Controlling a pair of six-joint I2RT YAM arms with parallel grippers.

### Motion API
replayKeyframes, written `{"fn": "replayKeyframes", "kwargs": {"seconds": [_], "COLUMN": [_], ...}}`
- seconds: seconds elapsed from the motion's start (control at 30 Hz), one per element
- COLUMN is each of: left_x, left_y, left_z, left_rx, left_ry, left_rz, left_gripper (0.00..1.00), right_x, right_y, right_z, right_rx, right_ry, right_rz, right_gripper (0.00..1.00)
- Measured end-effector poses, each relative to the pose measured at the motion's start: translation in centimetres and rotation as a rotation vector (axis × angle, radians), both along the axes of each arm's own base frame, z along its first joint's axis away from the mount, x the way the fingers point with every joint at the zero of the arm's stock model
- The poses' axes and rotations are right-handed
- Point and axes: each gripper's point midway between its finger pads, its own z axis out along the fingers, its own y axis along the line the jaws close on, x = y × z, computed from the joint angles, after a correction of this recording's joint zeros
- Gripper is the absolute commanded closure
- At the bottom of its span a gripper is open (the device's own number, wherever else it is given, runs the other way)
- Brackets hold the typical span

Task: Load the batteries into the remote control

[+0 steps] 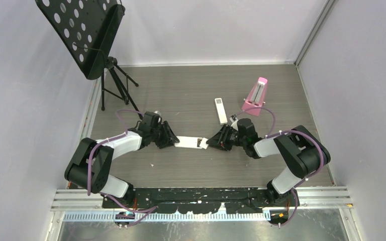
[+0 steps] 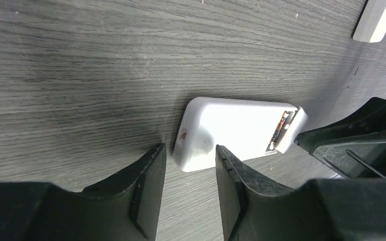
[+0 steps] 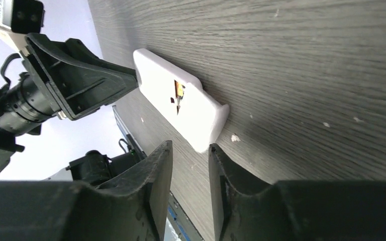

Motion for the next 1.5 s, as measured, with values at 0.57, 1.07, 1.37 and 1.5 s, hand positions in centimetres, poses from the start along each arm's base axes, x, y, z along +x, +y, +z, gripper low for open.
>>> {"fn": "replayKeyframes", "kwargs": {"seconds": [0.57, 1.07, 1.37, 1.5], "left_x": [0.2, 0.4, 0.3, 0.3], "left_y": [-0.4, -0.7, -0.8, -0.7], "left_z": [0.0, -0.1, -0.1, -0.1], "left_rx": [-0.012, -0.012, -0.012, -0.012], "left_ry": [0.010, 0.008, 0.007, 0.007], "left_rz": [-0.013, -0.045, -0.052, -0.053], "left_gripper": [0.55, 0.59, 0.58, 0.59], "right_x": [0.6, 1.1, 1.2, 1.3], "right_y": [-0.3, 1.7, 2.8, 3.1], "right_z": [-1.1, -1.7, -1.8, -1.9], "right_rx": [-0.054, -0.108, -0.162, -0.220], "right_ry": [0.058, 0.055, 0.031, 0.019], "right_rz": [-0.036, 0.008, 0.038, 0.057], "right_gripper": [0.49, 0.64, 0.64, 0.64]}}
